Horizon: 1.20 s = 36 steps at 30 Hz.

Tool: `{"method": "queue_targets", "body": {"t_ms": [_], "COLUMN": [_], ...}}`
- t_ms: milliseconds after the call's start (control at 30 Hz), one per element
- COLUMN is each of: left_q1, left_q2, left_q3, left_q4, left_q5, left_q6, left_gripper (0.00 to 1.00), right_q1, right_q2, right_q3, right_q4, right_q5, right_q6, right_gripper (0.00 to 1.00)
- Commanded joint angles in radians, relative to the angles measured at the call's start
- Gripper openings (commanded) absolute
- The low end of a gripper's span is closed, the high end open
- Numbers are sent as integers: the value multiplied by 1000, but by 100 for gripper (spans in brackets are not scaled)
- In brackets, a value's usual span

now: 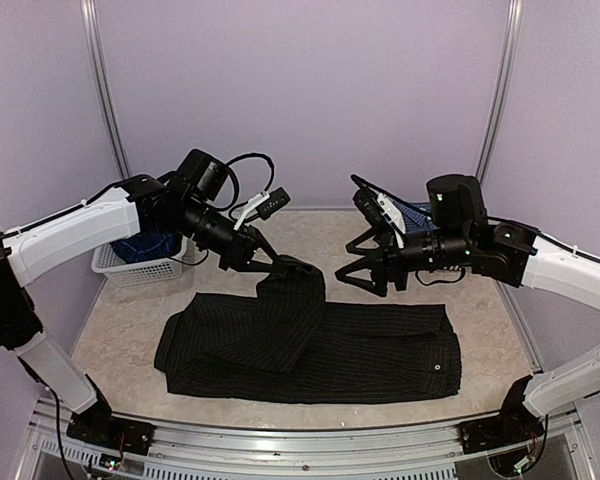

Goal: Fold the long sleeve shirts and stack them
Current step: Pass from the left arm to the right

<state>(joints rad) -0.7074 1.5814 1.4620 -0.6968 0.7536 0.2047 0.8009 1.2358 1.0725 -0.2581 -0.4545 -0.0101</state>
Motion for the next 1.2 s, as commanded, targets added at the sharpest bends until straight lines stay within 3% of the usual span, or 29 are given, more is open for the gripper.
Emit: {"method": "queue_targets", "body": {"t_ms": [0, 267, 433, 600, 867, 1000, 1100, 1167], "left_q1": [-12, -23, -27, -30, -32, -26, 8, 44], "left_q2": [52, 111, 126, 135, 147, 123, 88, 52], "left_q3": [76, 113, 102, 103, 100, 77, 46, 28], "left_q4": [2, -28, -31, -40, -46, 4, 67, 104], "left_q5": [95, 124, 128, 133, 108, -9, -77, -103], "left_q6": [-24, -24, -15, -8, -1, -29, -76, -109], "left_gripper": [0, 0, 0, 0, 0, 22, 50, 74], "right_q1": [77, 174, 203, 207, 207, 207, 204, 193], "right_q2": [22, 125, 171, 216, 217, 189, 165, 159], "right_q3": [46, 113, 137, 166, 165, 132, 93, 83], "right_q4": [28, -33, -41, -64, -59, -41, -24, -24], "right_q5": [133, 294, 351, 344, 346, 353, 380, 391], "right_q6": [-73, -151, -187, -192, -180, -135, -73, -25], "right_gripper": [76, 74, 66, 50, 1, 0, 0, 0]}}
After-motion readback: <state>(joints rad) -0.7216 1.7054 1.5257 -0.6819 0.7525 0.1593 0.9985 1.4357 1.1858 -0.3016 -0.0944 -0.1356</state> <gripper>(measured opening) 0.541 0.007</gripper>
